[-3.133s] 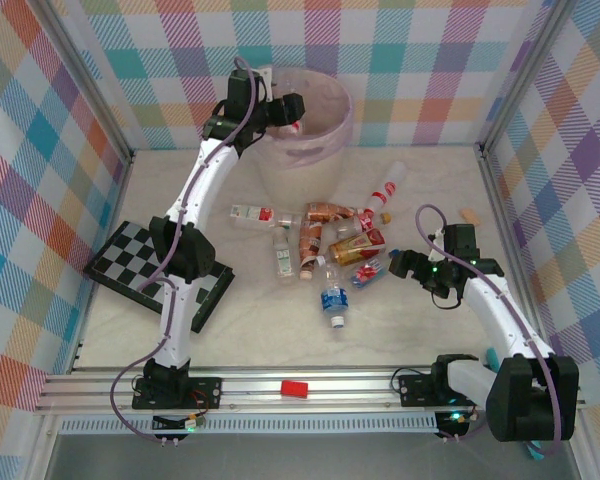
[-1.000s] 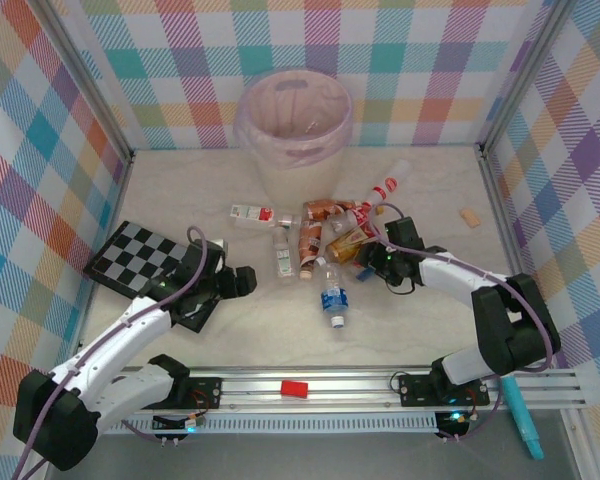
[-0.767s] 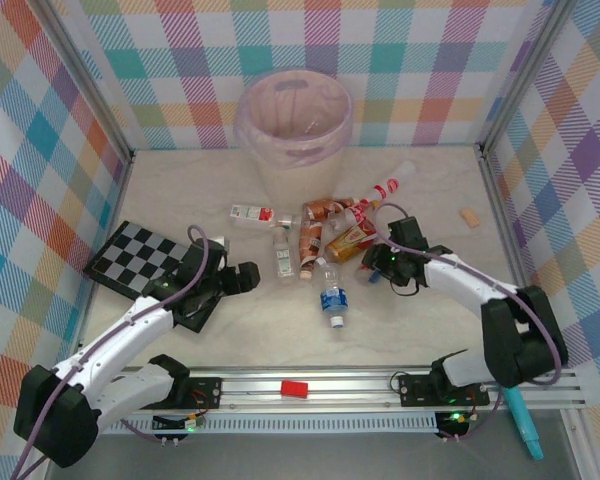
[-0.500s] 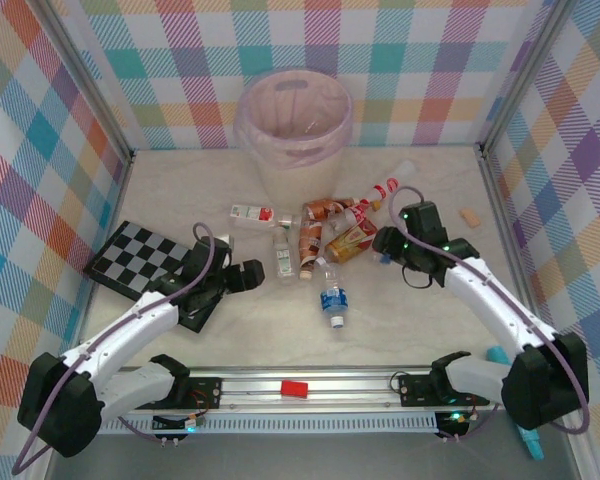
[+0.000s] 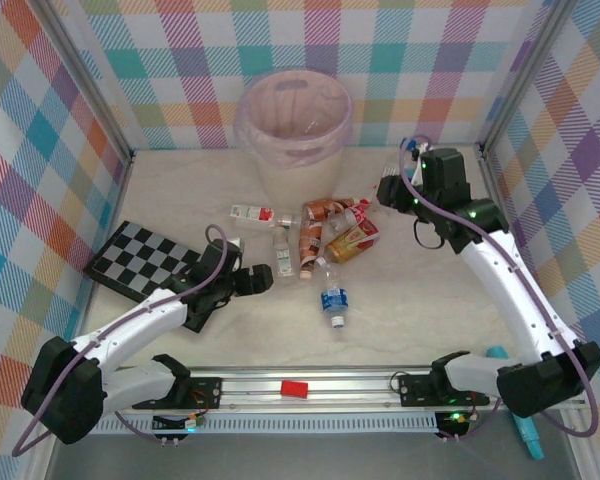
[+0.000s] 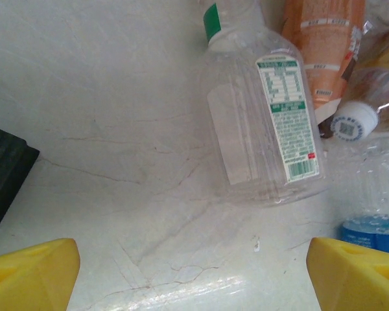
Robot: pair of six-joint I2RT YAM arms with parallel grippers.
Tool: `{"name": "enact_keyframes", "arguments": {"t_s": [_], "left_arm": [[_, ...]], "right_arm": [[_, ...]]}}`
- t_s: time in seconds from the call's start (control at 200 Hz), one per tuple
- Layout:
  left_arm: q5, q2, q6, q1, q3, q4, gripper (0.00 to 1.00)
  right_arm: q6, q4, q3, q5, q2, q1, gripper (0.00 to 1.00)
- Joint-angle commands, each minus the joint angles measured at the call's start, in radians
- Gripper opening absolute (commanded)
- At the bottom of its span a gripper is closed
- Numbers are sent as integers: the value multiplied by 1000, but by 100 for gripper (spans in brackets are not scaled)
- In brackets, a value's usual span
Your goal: Put the plastic bottles in the bin
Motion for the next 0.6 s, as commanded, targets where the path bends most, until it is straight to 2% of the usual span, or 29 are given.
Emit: {"name": "enact_keyframes", "arguments": {"t_s": [0.0, 0.18, 0.365, 0.595], "left_arm": [[-56, 14, 1, -41, 37, -53, 91], [-82, 10, 13, -86, 60, -90, 91], [-90, -6, 25, -92, 67, -120, 91], [-106, 4, 50, -96, 91, -158, 92]], "right_arm": [[-76, 9, 113, -26, 57, 3, 57], [-101, 12, 308, -40, 215, 4, 57], [-83, 57, 477, -94, 369, 4, 57], [13, 197, 572, -159, 475, 5, 57]]}}
